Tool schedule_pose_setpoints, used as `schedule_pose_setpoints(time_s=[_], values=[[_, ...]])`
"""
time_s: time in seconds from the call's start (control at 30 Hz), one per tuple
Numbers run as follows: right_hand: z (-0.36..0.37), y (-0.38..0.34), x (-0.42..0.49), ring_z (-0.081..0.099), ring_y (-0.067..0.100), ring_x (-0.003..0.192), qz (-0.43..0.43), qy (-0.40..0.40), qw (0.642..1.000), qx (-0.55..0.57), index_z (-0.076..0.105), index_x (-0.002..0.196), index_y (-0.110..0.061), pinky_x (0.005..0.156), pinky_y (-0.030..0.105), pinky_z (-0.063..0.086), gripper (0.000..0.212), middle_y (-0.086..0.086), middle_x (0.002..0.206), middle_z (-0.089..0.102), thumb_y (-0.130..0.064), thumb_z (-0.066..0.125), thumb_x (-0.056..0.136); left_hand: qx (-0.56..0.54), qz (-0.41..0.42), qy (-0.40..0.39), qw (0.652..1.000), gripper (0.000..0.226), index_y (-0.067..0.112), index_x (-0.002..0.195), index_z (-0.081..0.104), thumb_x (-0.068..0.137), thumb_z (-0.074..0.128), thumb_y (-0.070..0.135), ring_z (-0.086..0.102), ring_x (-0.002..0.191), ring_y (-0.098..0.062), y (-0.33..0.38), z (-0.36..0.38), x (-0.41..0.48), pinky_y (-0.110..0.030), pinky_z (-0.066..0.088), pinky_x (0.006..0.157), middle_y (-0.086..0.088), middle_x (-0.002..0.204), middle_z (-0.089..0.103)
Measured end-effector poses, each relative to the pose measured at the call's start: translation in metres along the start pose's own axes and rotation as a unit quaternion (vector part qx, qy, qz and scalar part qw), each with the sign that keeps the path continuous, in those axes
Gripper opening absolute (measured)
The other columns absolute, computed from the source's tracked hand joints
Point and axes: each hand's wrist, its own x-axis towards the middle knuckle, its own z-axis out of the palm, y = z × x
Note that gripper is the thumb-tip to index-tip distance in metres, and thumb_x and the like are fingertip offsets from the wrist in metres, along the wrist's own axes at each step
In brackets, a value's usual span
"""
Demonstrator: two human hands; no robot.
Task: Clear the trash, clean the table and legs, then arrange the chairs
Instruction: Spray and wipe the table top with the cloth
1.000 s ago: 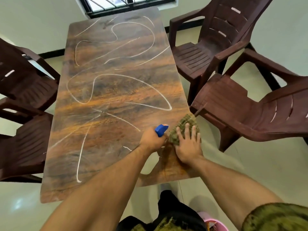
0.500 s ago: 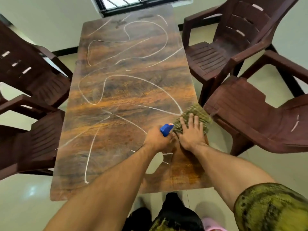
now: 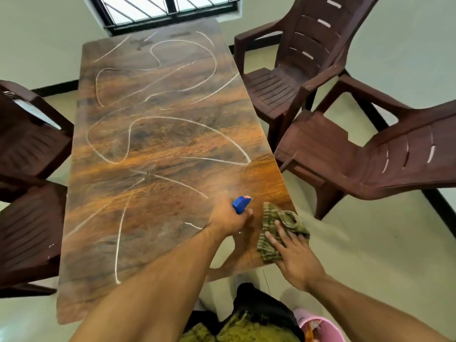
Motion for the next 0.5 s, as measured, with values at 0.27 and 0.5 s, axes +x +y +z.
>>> schedule_pose_setpoints(time_s=[0.27, 0.5], values=[[0.031, -0.11, 0.007, -0.003, 0.035, 0.153, 0.253, 0.068, 0.96, 0.096, 0.016, 0.159, -0.025, 0.122, 0.05, 0.002, 0.073, 0.016, 0.166, 0.0, -0.048, 0.049, 0.097, 0.036, 0.02, -0.026, 0.999, 0.027, 0.015, 0.068, 0.048, 0.085, 0.066, 0.024, 0.045, 0.059, -0.021, -0.039, -0.003, -0.027, -0.031, 0.036, 0.058, -0.003, 0.061, 0.047], [0.018, -0.097, 0.004, 0.023, 0.03, 0.148, 0.099, 0.069, 0.993, 0.009, 0.018, 0.159, -0.02, 0.117, 0.045, 0.025, 0.085, 0.009, 0.165, 0.014, -0.059, 0.042, 0.087, 0.129, -0.031, -0.063, 0.989, 0.033, 0.017, 0.065, 0.042, 0.088, 0.064, 0.027, 0.053, 0.067, -0.025, -0.086, -0.025, -0.06, -0.03, 0.038, 0.059, 0.0, 0.06, 0.046]])
